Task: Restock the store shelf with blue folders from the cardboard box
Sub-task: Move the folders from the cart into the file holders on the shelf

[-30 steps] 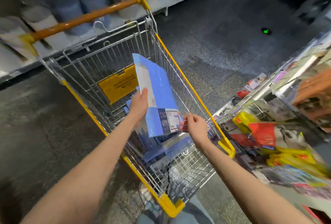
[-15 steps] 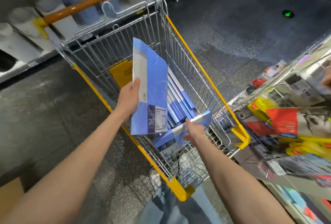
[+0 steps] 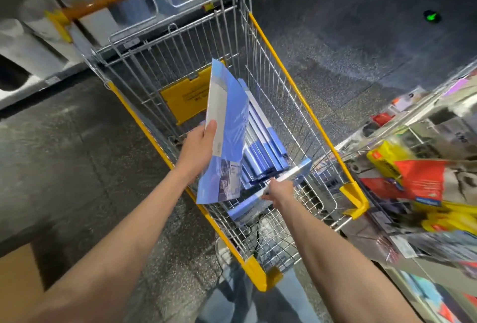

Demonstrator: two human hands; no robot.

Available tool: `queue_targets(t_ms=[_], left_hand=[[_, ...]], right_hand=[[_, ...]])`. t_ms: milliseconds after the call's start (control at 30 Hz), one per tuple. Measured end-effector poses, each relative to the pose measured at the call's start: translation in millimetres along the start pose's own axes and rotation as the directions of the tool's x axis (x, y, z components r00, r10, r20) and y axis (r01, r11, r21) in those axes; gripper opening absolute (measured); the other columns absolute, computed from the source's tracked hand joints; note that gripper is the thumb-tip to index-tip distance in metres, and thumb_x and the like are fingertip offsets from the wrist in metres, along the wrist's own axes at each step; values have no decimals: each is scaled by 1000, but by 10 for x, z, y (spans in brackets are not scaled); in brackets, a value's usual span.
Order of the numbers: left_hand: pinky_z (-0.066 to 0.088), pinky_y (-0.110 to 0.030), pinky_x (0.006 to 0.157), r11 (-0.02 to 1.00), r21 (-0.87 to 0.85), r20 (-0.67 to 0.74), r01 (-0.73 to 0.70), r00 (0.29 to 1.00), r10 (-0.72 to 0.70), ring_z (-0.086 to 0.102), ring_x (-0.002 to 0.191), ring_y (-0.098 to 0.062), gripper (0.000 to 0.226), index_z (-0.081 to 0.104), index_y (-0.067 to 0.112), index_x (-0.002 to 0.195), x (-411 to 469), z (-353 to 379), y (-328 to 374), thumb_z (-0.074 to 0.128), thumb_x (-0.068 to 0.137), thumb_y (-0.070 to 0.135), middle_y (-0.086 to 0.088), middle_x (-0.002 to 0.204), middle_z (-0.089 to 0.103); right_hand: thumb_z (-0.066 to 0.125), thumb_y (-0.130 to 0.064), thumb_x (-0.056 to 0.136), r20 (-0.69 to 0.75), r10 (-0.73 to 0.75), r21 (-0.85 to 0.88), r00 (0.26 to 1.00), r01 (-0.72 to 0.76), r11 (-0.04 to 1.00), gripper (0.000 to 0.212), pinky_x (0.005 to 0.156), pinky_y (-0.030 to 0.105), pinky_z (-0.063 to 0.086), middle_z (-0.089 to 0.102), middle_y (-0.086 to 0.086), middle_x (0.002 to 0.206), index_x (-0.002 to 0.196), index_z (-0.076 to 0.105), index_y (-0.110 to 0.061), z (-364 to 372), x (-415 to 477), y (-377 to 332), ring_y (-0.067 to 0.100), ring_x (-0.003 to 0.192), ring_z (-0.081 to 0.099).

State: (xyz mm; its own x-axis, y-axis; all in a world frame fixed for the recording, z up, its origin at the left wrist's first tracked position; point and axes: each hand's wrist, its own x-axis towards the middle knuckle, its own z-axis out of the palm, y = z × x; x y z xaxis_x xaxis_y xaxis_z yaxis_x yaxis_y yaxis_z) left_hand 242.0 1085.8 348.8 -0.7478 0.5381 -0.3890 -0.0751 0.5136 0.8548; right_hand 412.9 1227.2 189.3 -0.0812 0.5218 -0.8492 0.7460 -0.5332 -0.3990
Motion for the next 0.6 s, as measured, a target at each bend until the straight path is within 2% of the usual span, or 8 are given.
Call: queue_targets(t_ms=[33, 133, 200, 267, 367, 500, 533, 600], left_hand=[[47, -42, 68, 1000, 14, 3, 8, 1000, -8, 64, 76, -32, 69, 65, 11, 109, -19, 17, -3, 34, 96, 72, -23, 99, 68], [55, -45, 78, 999, 31, 36, -8, 999, 7, 69, 93, -29, 54, 65, 17, 124, -110, 113, 25, 34, 105, 57, -12, 106, 72], [49, -41, 69, 998, 50, 73, -26, 997, 22, 65, 82, -33, 51, 66, 14, 112, -178, 189, 66, 33, 107, 52, -19, 97, 68], [37, -32, 61, 996, 82, 106, -43, 994, 35, 52, 67, -23, 45, 62, 15, 95, -245, 268, 135, 34, 108, 47, -15, 77, 56], [36, -29, 61, 997, 72, 130, -39, 991, 30, 48, 71, -18, 45, 59, 8, 100, -321, 368, 160, 34, 108, 45, -8, 80, 52], [34, -30, 62, 996, 56, 179, -70, 982, 59, 44, 69, -17, 42, 58, 9, 97, -436, 484, 217, 35, 109, 42, -5, 75, 46], [32, -28, 60, 995, 61, 190, -85, 979, 72, 42, 66, -16, 39, 57, 13, 93, -461, 511, 246, 35, 109, 40, -2, 72, 45], [32, -22, 56, 989, 76, 201, -125, 974, 107, 43, 62, -11, 34, 56, 22, 87, -516, 565, 318, 35, 110, 37, 5, 67, 46]], right_hand=[[54, -3, 97, 7, -2, -8, 1000, 2, 1000, 17, 61, 38, 62, 71, 17, 87, 109, 53, 9, -38, -118, -19, 22, 70, 73], [52, 4, 96, 35, -43, -67, 998, 45, 997, 7, 69, 35, 61, 65, 15, 87, 101, 48, 8, -146, -340, -36, 22, 71, 67], [52, 6, 94, 80, -76, -78, 994, 82, 994, 8, 60, 30, 54, 63, 14, 84, 101, 55, 6, -226, -440, -42, 20, 64, 61], [54, 11, 89, 93, -124, -83, 988, 132, 988, 6, 59, 34, 57, 65, 18, 78, 89, 59, 9, -344, -506, -73, 25, 61, 64], [51, 14, 89, 110, -187, -82, 976, 196, 977, 10, 61, 43, 62, 67, 19, 79, 86, 59, 10, -555, -771, -173, 27, 58, 67], [52, 12, 93, 205, -292, -100, 934, 316, 943, 23, 51, 33, 53, 69, -3, 59, 83, 67, -2, -805, -1167, -345, 17, 50, 59], [56, 9, 93, 238, -301, -128, 923, 337, 933, 16, 52, 34, 55, 71, -2, 60, 88, 69, 1, -844, -1238, -395, 17, 49, 60], [58, 6, 92, 252, -329, -186, 910, 379, 906, 10, 68, 47, 63, 76, 11, 78, 92, 68, 6, -889, -1384, -513, 24, 59, 70]])
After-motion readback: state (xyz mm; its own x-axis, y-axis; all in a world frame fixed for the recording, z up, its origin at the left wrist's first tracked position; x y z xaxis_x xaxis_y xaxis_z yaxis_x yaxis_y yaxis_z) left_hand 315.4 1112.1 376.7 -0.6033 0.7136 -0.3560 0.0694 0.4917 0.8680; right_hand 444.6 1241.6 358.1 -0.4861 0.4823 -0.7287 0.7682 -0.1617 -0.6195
